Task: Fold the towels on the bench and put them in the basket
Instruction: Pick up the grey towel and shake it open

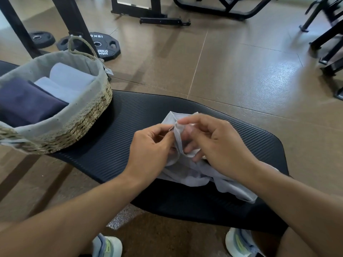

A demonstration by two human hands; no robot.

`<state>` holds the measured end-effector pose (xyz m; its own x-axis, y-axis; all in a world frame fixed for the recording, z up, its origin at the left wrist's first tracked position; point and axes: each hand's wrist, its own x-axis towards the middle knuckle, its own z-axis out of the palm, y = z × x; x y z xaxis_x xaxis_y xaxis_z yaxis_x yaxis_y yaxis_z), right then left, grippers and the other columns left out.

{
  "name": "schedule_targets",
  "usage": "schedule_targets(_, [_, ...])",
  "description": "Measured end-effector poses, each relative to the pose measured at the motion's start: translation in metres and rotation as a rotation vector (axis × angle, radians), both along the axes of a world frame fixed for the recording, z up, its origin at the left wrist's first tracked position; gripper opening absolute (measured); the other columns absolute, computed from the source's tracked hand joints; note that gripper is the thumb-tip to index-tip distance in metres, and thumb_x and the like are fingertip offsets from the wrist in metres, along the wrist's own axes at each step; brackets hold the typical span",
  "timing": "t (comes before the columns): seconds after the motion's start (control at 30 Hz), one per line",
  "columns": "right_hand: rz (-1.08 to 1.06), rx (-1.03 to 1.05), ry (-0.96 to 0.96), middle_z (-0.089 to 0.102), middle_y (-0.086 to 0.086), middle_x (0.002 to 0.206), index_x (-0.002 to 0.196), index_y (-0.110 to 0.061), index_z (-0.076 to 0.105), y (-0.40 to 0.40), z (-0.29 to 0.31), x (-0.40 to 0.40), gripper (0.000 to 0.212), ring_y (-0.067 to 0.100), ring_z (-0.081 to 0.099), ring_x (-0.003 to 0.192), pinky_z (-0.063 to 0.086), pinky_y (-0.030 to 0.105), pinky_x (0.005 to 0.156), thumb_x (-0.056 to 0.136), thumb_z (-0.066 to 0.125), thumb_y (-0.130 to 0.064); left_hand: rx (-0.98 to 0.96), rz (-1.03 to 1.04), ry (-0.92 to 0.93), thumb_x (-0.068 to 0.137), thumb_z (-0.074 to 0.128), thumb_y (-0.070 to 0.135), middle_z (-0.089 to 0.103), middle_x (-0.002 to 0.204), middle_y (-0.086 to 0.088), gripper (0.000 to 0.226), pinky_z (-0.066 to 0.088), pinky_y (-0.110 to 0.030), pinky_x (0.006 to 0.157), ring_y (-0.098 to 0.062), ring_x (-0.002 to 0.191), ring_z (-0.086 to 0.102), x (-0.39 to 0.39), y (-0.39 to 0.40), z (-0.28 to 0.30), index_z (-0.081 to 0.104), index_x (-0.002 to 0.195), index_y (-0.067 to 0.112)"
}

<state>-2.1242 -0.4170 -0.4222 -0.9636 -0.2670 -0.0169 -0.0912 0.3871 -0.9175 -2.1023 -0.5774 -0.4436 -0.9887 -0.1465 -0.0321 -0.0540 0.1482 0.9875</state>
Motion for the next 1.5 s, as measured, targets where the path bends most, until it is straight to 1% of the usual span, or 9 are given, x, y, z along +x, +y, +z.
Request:
schedule_targets(0.1, [0.134, 0.124, 0.087, 0.072, -0.008, 0.084, 0.128, -0.041, 0.062, 0.007, 0.001, -0.003, 0.041, 0.013, 0.072, 0.071, 0.054, 0.023, 0.070, 0.096, 0.066, -0.015, -0.019, 0.011, 0.014, 0.092, 0.072, 0.015, 0.075, 0.068, 0.011, 0.013, 0.046, -0.008, 0.057, 0.006, 0.060, 0.065, 0.000, -0.002, 0.000, 0.079, 0.085, 0.024])
schedule_targets(0.2, [0.155, 0.195, 0.131, 0.070, -0.011, 0.086, 0.112, -0.045, 0.070, 0.010, 0.003, -0.006, 0.028, 0.013, 0.068, 0.073, 0.054, 0.022, 0.067, 0.093, 0.071, -0.025, -0.012, -0.011, 0.028, 0.090, 0.075, 0.017, 0.075, 0.070, 0.010, 0.008, 0.046, -0.009, 0.057, 0.005, 0.061, 0.065, 0.001, -0.002, 0.001, 0.078, 0.084, 0.022])
schedule_targets(0.3, [0.104, 0.227, 0.193, 0.070, -0.013, 0.093, 0.090, -0.039, 0.072, 0.012, 0.003, -0.010, 0.008, 0.011, 0.066, 0.079, 0.046, 0.018, 0.068, 0.088, 0.076, -0.032, -0.002, -0.003, 0.035, 0.088, 0.077, 0.022, 0.075, 0.070, 0.009, 0.006, 0.047, -0.010, 0.058, 0.003, 0.061, 0.065, 0.001, -0.001, 0.000, 0.078, 0.082, 0.023])
schedule_targets(0.47, [0.074, 0.347, 0.327, 0.066, -0.020, 0.107, 0.087, -0.035, 0.062, 0.015, 0.004, -0.013, 0.008, 0.000, 0.059, 0.108, 0.044, 0.022, 0.091, 0.089, 0.068, -0.041, 0.019, 0.014, 0.062, 0.089, 0.076, 0.021, 0.076, 0.073, 0.009, 0.006, 0.051, -0.013, 0.061, 0.000, 0.063, 0.068, 0.003, -0.001, 0.000, 0.078, 0.083, 0.024])
schedule_targets(0.63, [0.100, 0.358, 0.316, 0.068, -0.012, 0.078, 0.088, -0.035, 0.068, 0.015, 0.006, -0.014, 0.007, -0.001, 0.061, 0.074, 0.036, 0.011, 0.068, 0.089, 0.073, -0.040, 0.033, -0.004, 0.054, 0.093, 0.072, 0.016, 0.078, 0.079, 0.007, 0.011, 0.055, -0.016, 0.064, -0.006, 0.069, 0.072, 0.006, -0.002, 0.002, 0.079, 0.089, 0.023])
schedule_targets(0.77, [0.098, 0.313, 0.316, 0.068, -0.009, 0.077, 0.086, -0.037, 0.071, 0.015, 0.003, -0.014, 0.006, 0.007, 0.063, 0.082, 0.044, 0.021, 0.076, 0.087, 0.074, -0.042, 0.064, -0.044, 0.035, 0.096, 0.066, 0.010, 0.078, 0.081, 0.006, 0.019, 0.058, -0.019, 0.067, -0.006, 0.074, 0.073, 0.008, -0.001, 0.001, 0.080, 0.092, 0.021])
schedule_targets(1.1, [0.101, 0.297, 0.326, 0.065, -0.012, 0.078, 0.087, -0.036, 0.071, 0.016, -0.002, -0.016, 0.011, 0.006, 0.062, 0.083, 0.039, 0.024, 0.079, 0.086, 0.073, -0.046, 0.113, -0.069, 0.006, 0.096, 0.061, 0.005, 0.079, 0.080, 0.003, 0.023, 0.057, -0.019, 0.066, -0.008, 0.075, 0.074, 0.009, -0.001, -0.001, 0.081, 0.096, 0.017])
schedule_targets(1.33, [0.118, 0.289, 0.330, 0.066, -0.012, 0.080, 0.089, -0.036, 0.071, 0.018, -0.002, -0.017, 0.009, 0.007, 0.061, 0.082, 0.040, 0.023, 0.078, 0.087, 0.072, -0.045, 0.072, -0.062, 0.014, 0.088, 0.076, 0.025, 0.078, 0.078, 0.005, 0.010, 0.062, -0.029, 0.072, -0.014, 0.075, 0.075, 0.010, 0.001, 0.002, 0.082, 0.094, 0.021])
schedule_targets(1.5, [0.121, 0.294, 0.336, 0.068, -0.015, 0.084, 0.088, -0.037, 0.072, 0.019, -0.001, -0.016, 0.003, 0.007, 0.062, 0.089, 0.044, 0.024, 0.081, 0.087, 0.075, -0.038, 0.049, -0.075, 0.015, 0.085, 0.079, 0.019, 0.079, 0.080, 0.009, 0.009, 0.057, -0.017, 0.069, -0.005, 0.075, 0.075, 0.010, 0.000, 0.001, 0.082, 0.094, 0.021])
